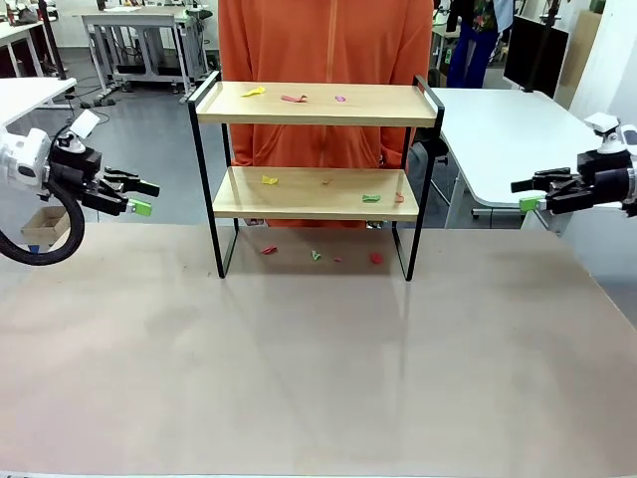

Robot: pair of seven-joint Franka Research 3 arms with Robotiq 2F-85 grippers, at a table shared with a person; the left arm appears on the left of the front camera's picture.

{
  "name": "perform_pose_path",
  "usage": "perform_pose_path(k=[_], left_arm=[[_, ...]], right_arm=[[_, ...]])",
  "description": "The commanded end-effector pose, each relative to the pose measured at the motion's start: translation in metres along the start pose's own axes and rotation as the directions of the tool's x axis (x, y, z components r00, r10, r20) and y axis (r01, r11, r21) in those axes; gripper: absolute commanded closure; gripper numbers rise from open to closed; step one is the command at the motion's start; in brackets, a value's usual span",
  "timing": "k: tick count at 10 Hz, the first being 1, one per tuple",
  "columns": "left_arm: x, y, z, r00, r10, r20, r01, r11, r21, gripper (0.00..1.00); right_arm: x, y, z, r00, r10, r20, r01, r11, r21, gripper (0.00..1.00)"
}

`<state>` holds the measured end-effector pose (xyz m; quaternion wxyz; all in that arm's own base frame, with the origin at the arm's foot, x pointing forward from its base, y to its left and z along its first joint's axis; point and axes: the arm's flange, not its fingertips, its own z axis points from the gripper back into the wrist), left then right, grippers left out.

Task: Clean the shelf.
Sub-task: Pick up the Duster handed by the human.

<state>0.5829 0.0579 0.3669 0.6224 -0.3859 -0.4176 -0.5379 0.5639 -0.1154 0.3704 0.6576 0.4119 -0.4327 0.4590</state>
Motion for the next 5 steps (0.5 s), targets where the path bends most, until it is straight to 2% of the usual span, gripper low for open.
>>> perform_pose_path(k=[1, 5], left_arm=[[-0.004, 0.011, 0.015, 0.994, -0.042, 0.102, 0.053, 0.994, -0.099, 0.0], [-0.009, 0.03, 0.047, 0.982, 0.008, 0.19, 0.013, 0.994, -0.108, 0.0]], right_arm=[[-0.001, -0.015, 0.007, 0.996, 0.068, 0.065, -0.07, 0.997, 0.03, 0.0], [-0.01, -0.034, 0.029, 0.989, 0.101, 0.11, -0.106, 0.994, 0.036, 0.0]])
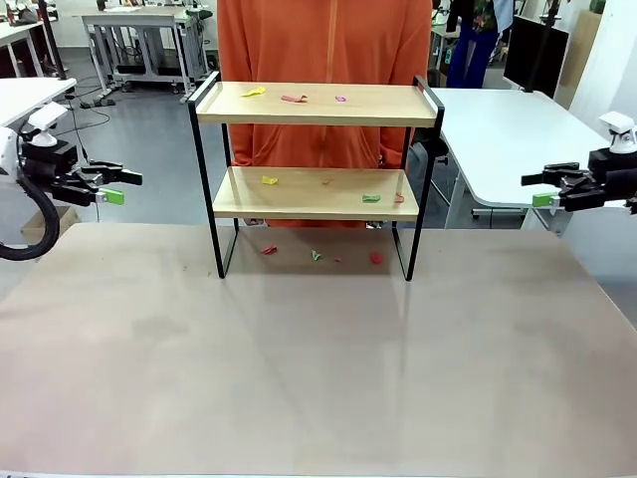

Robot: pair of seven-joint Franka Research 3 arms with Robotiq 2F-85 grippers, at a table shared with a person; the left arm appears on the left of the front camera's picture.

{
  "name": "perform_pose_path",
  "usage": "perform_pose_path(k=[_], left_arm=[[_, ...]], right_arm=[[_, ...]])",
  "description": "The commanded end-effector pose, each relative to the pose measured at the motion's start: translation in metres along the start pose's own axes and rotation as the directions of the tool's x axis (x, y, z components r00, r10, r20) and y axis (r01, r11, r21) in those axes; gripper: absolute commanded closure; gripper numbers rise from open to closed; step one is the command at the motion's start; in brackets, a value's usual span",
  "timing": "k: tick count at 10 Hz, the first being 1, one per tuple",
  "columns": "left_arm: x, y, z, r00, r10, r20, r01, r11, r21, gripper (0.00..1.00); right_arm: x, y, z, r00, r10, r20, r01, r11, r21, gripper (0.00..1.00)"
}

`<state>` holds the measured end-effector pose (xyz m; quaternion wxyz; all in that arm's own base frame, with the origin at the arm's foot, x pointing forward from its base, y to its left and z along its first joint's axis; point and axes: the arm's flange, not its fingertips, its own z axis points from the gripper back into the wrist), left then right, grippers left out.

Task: Clean the shelf.
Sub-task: Pick up the Duster handed by the human.

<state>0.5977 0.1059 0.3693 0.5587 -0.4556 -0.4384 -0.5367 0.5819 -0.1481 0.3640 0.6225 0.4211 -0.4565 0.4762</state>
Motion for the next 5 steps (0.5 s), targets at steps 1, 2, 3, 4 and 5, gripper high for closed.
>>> perform_pose_path(k=[1, 2, 3, 4, 5], left_arm=[[0.006, 0.009, 0.009, 0.998, 0.016, 0.055, -0.015, 1.0, -0.018, 0.0], [0.007, 0.009, 0.013, 0.997, 0.013, 0.077, -0.011, 1.0, -0.02, 0.0], [0.007, 0.009, 0.017, 0.997, 0.011, 0.08, -0.01, 1.0, -0.007, 0.0], [0.007, 0.008, 0.021, 0.995, 0.013, 0.095, -0.013, 1.0, -0.002, 0.0], [0.009, 0.009, 0.024, 0.993, 0.016, 0.118, -0.016, 1.0, 0.001, 0.0]], right_arm=[[-0.001, -0.01, 0.01, 0.997, 0.038, 0.069, -0.039, 0.999, 0.009, 0.0], [-0.001, -0.012, 0.016, 0.995, 0.045, 0.089, -0.045, 0.999, -0.002, 0.0], [-0.001, -0.013, 0.019, 0.994, 0.049, 0.099, -0.048, 0.999, -0.012, 0.0], [0.001, -0.011, 0.022, 0.992, 0.058, 0.116, -0.056, 0.998, -0.016, 0.0], [0.004, -0.009, 0.024, 0.991, 0.06, 0.12, -0.058, 0.998, -0.021, 0.0]])
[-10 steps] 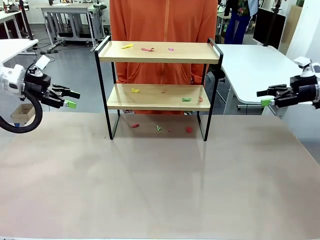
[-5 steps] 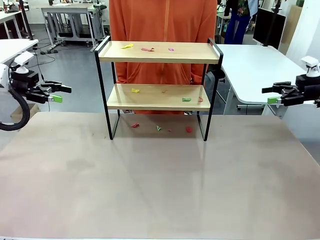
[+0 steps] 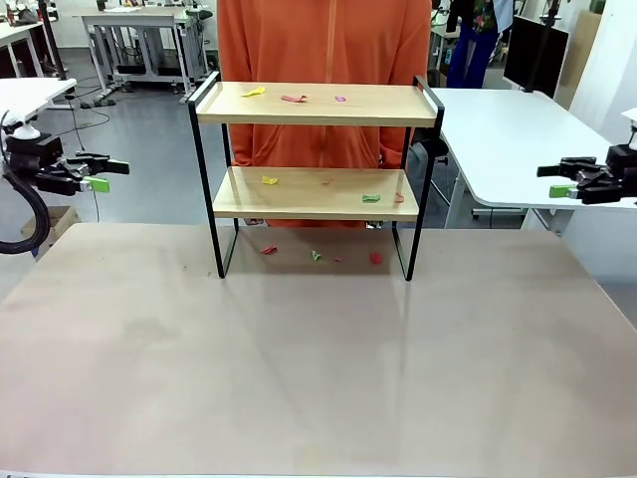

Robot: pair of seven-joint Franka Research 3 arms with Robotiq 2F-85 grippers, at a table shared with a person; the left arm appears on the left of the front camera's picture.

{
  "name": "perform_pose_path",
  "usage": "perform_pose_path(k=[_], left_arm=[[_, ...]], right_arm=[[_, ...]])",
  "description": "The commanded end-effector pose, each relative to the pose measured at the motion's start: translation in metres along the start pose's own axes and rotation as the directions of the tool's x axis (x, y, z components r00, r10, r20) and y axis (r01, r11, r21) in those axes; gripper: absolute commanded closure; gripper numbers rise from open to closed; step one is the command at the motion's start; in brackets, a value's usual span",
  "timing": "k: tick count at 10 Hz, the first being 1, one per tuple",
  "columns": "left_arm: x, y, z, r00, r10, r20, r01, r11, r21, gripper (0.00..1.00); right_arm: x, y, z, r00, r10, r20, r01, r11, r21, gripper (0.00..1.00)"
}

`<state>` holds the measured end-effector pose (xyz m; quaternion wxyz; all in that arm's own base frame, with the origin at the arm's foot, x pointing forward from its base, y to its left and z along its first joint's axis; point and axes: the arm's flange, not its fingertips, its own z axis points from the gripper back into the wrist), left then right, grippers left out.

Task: Clean the shelf.
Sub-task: Pick up the Duster handed by the human.

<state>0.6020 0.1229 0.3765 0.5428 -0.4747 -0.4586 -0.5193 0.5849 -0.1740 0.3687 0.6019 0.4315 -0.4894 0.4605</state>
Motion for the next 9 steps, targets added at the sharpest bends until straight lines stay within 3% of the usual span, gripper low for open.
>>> perform_pose_path(k=[1, 7, 9], left_arm=[[0.008, 0.005, 0.008, 0.998, 0.023, 0.067, -0.023, 1.0, -0.002, 0.0], [0.013, 0.005, 0.01, 0.992, 0.082, 0.098, -0.082, 0.997, -0.004, 0.0], [0.019, 0.005, 0.005, 0.986, 0.123, 0.113, -0.125, 0.992, 0.006, 0.0]], right_arm=[[0.007, 0.0, -0.001, 0.998, 0.043, 0.042, -0.043, 0.999, -0.003, 0.0], [0.015, 0.005, -0.001, 0.998, 0.032, 0.061, -0.033, 0.999, 0.005, 0.0], [0.01, 0.003, -0.001, 0.999, 0.014, 0.033, -0.014, 1.0, 0.02, 0.0]])
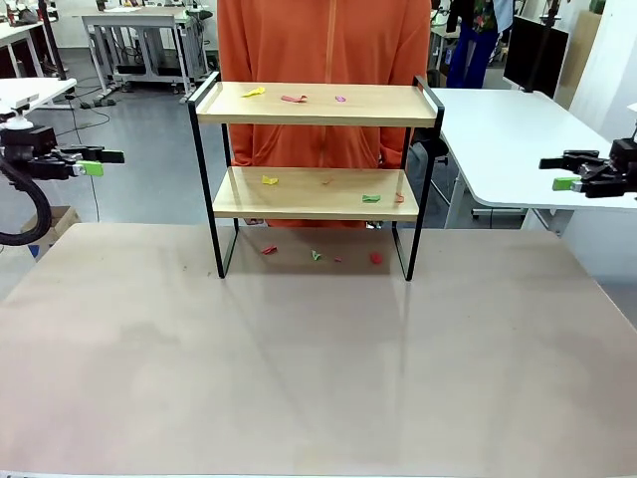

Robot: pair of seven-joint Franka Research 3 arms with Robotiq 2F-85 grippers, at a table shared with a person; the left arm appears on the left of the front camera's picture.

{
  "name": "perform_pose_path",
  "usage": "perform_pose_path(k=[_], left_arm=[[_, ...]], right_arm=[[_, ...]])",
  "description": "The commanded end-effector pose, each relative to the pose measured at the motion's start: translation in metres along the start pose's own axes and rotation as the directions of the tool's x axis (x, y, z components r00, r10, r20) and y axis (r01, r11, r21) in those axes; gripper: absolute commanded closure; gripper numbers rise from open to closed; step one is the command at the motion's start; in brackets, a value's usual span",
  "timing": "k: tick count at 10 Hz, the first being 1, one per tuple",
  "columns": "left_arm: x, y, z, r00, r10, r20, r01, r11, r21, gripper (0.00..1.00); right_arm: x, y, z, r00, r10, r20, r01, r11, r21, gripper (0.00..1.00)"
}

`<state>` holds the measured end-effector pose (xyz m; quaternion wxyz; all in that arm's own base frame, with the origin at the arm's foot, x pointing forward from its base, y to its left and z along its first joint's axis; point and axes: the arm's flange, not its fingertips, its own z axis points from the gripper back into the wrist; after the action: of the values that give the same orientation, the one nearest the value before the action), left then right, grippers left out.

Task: Clean the shelf.
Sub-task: Pick up the Duster handed by the human.

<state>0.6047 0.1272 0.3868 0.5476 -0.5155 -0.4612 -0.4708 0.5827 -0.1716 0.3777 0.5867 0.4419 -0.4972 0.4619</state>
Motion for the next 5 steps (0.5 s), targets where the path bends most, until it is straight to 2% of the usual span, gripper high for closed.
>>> perform_pose_path(k=[1, 5], left_arm=[[-0.0017, -0.0009, 0.0007, 1.0, -0.018, -0.009, 0.018, 1.0, -0.004, 0.0], [-0.0017, -0.0009, 0.0007, 1.0, -0.018, -0.009, 0.018, 1.0, -0.004, 0.0]], right_arm=[[0.0009, 0.0001, 0.0, 1.0, 0.002, 0.0, -0.002, 1.0, 0.0, 0.0], [0.0009, 0.0001, 0.0, 1.0, 0.002, 0.0, -0.002, 1.0, 0.0, 0.0]])
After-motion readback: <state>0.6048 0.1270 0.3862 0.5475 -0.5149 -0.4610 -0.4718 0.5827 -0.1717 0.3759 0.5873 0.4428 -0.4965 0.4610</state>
